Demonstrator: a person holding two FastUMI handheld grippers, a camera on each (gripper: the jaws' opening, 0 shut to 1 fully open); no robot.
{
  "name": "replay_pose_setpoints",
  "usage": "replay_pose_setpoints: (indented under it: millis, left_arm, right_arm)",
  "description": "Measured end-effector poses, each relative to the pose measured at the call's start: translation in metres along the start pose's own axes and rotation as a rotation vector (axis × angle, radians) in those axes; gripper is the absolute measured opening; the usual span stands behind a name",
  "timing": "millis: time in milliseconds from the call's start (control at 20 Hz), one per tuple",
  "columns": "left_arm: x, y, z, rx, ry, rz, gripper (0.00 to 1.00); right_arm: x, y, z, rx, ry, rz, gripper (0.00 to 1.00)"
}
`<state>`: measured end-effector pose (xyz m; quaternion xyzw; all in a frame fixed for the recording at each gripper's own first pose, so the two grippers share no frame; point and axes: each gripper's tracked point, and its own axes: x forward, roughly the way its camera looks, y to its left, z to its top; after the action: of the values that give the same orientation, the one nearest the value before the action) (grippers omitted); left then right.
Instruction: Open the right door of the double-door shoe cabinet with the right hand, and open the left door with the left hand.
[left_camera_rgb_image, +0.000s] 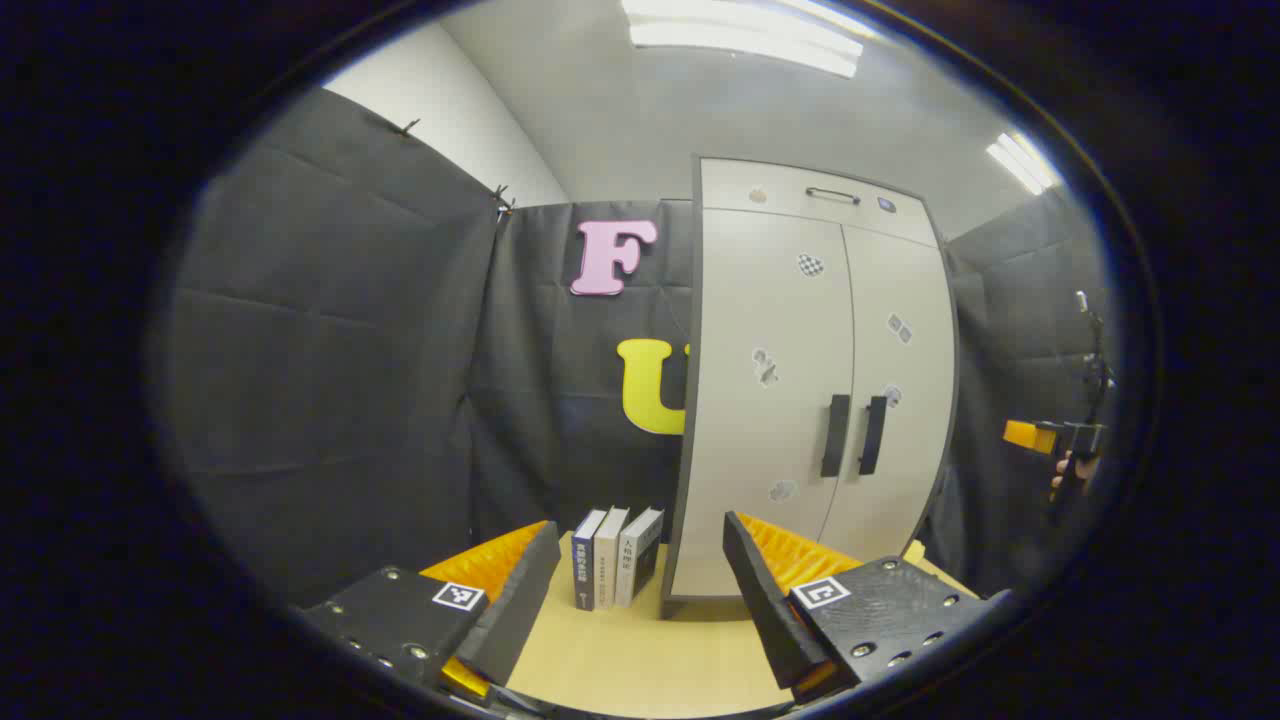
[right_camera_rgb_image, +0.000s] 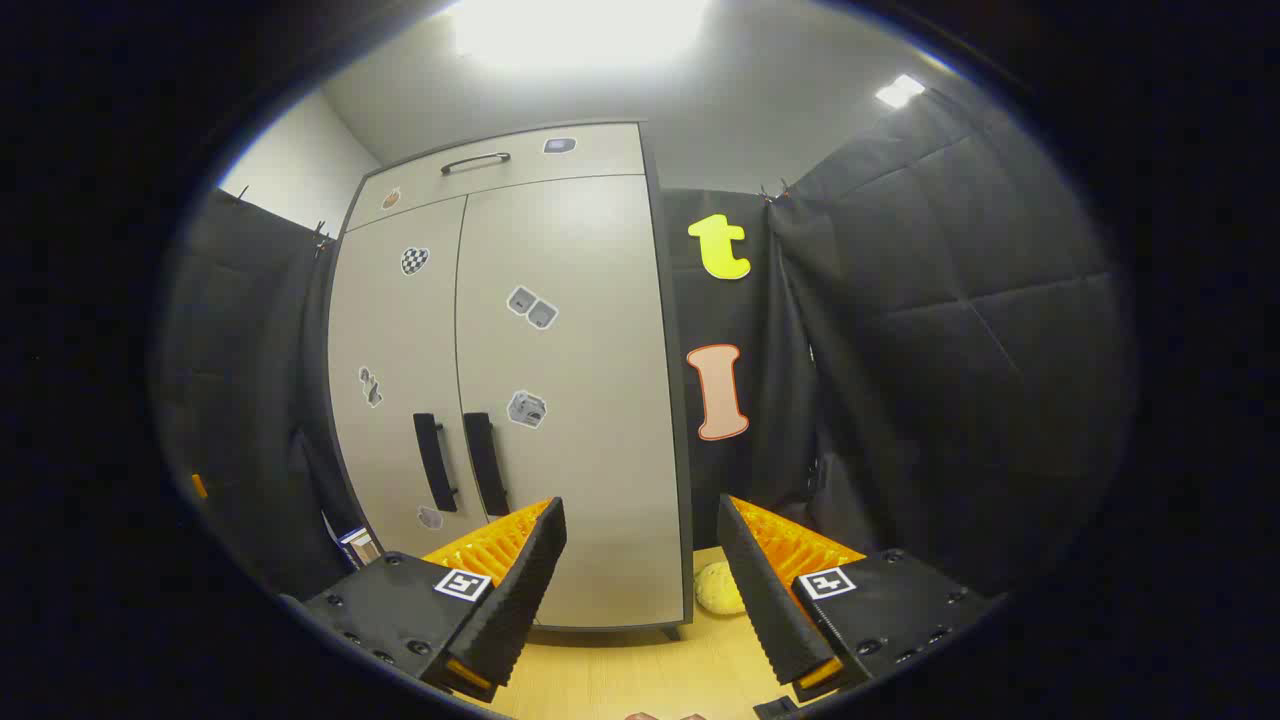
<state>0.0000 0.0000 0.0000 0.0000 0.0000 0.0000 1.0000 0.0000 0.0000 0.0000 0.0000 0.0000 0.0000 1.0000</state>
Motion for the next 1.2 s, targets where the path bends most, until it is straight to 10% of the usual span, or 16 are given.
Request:
replay_pose_setpoints:
  millis: [1200]
  left_arm:
    - [0.001, -0.054, -0.067, -0.072, 0.088, -0.105, 0.95]
  right_arm:
    - [0.022, 0.084, -0.039, -0.006, 0.157, 0.149, 0.96]
